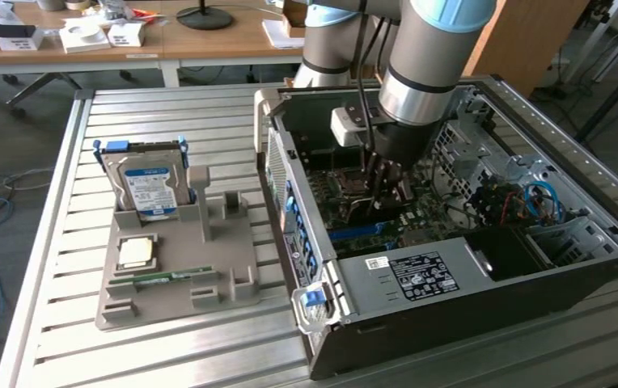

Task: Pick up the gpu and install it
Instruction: 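Insert the gpu into the slot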

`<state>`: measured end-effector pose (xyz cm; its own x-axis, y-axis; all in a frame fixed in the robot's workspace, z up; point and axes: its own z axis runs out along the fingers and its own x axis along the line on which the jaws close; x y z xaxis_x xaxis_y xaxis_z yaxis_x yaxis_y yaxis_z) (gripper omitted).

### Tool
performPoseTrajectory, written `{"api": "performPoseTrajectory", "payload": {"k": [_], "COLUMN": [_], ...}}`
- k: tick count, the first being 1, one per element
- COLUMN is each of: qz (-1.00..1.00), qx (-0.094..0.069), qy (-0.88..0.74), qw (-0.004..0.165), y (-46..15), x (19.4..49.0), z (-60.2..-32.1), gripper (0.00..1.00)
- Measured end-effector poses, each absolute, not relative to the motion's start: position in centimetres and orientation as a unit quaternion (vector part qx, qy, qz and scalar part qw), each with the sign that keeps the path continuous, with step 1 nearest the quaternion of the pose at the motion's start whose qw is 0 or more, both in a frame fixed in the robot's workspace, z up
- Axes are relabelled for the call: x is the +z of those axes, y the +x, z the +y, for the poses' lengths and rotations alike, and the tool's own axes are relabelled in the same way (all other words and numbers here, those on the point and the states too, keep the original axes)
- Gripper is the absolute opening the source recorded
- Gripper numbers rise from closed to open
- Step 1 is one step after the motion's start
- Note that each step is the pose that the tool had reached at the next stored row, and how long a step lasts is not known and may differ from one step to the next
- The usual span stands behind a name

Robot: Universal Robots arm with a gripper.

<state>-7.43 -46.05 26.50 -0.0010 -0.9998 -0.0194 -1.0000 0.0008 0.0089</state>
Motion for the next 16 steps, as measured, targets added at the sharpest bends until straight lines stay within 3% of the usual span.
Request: {"api": "performPoseTrajectory", "payload": {"k": [16], "qz": [0.707], "qx": [0.010], "qy": [-0.707], "qw": [0.004], "y": [-7.43], "x": [26.24], "z": [-46.04], "gripper": [0.26]}}
